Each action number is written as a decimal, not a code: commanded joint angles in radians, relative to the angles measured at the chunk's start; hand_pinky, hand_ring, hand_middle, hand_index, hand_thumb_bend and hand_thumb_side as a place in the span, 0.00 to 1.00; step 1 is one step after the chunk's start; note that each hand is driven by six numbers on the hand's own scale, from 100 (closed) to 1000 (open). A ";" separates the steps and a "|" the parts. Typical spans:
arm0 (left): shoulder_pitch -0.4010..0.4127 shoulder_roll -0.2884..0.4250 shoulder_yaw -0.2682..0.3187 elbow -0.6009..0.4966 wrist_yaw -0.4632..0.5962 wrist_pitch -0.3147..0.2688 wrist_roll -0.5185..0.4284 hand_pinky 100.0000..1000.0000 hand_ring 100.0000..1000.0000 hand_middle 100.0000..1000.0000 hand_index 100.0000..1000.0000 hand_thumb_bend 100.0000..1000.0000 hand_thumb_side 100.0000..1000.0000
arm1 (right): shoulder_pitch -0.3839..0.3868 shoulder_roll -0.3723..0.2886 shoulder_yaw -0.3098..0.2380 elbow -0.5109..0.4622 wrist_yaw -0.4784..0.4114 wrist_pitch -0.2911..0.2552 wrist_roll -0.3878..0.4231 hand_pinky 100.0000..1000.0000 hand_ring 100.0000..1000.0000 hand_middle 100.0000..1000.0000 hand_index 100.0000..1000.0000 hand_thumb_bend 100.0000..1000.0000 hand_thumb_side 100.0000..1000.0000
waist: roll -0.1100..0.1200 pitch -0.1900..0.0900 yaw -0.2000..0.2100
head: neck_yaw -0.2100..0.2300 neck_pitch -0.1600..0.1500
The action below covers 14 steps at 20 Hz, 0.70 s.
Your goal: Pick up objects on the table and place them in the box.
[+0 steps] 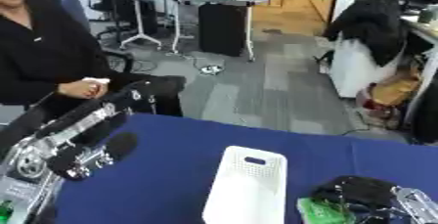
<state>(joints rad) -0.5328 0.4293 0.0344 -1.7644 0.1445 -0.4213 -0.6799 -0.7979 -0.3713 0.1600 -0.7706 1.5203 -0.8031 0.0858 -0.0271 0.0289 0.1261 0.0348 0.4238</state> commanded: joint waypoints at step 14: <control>-0.021 0.003 -0.003 -0.017 -0.005 -0.227 -0.227 0.99 1.00 1.00 1.00 0.00 0.86 | -0.108 -0.046 -0.059 0.025 -0.041 0.061 0.030 0.83 0.85 0.90 0.95 0.61 1.00 | 0.003 -0.008 0.004 | -0.003 -0.017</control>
<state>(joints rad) -0.5329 0.4277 0.0303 -1.7646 0.1408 -0.4213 -0.6799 -0.8806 -0.3929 0.1140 -0.7454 1.4759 -0.7518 0.1100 -0.0272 0.0298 0.1302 0.0351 0.4225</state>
